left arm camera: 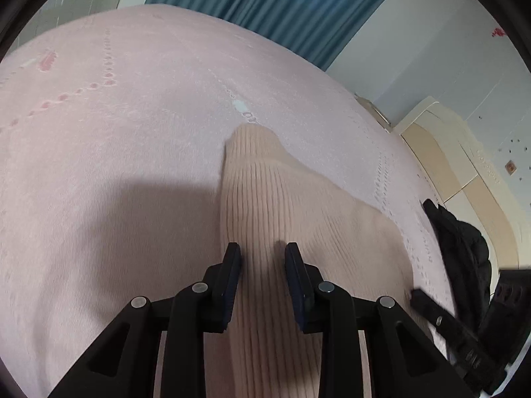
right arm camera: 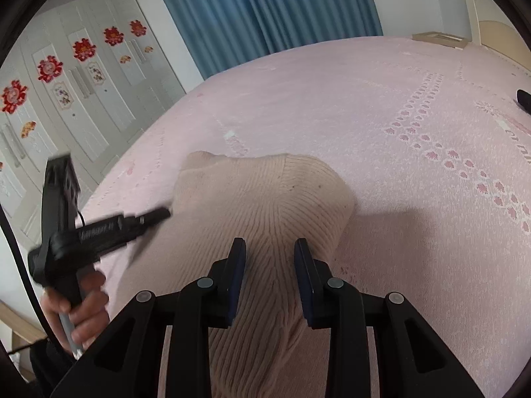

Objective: Fold small clothes

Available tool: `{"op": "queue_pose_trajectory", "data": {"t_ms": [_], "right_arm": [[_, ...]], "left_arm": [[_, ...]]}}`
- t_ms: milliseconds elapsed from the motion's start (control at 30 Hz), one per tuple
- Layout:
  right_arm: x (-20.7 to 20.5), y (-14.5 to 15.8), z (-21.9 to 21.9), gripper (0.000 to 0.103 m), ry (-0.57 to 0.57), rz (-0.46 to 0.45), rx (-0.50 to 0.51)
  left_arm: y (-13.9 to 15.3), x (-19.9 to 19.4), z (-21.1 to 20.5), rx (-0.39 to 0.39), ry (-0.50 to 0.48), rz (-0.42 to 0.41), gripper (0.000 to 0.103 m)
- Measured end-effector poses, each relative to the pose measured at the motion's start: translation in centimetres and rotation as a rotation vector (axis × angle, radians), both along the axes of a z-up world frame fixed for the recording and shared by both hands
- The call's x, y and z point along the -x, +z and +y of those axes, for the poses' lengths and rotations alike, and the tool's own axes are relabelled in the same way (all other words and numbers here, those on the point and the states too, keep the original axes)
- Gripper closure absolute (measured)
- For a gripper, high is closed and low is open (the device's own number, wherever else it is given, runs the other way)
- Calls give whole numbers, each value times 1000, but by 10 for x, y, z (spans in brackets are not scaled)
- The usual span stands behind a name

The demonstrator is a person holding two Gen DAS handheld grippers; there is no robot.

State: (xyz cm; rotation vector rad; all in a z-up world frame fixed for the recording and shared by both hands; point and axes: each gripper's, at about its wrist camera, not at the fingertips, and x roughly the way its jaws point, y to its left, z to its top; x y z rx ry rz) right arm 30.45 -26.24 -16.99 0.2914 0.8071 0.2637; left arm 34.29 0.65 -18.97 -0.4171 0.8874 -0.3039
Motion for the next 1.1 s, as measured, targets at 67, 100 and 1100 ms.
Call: {"op": "queue_pose_trajectory", "data": {"t_ms": [67, 100, 1100], "right_arm": [[8, 3, -1, 72, 8, -11, -22], [10, 4, -2, 72, 9, -13, -29], [-2, -13, 19, 69, -16, 70, 98]], "left_arm": [[8, 21, -8, -54, -12, -31, 75], [11, 29, -12, -70, -17, -39, 75], [7, 58, -19, -133, 8, -28, 56]]}}
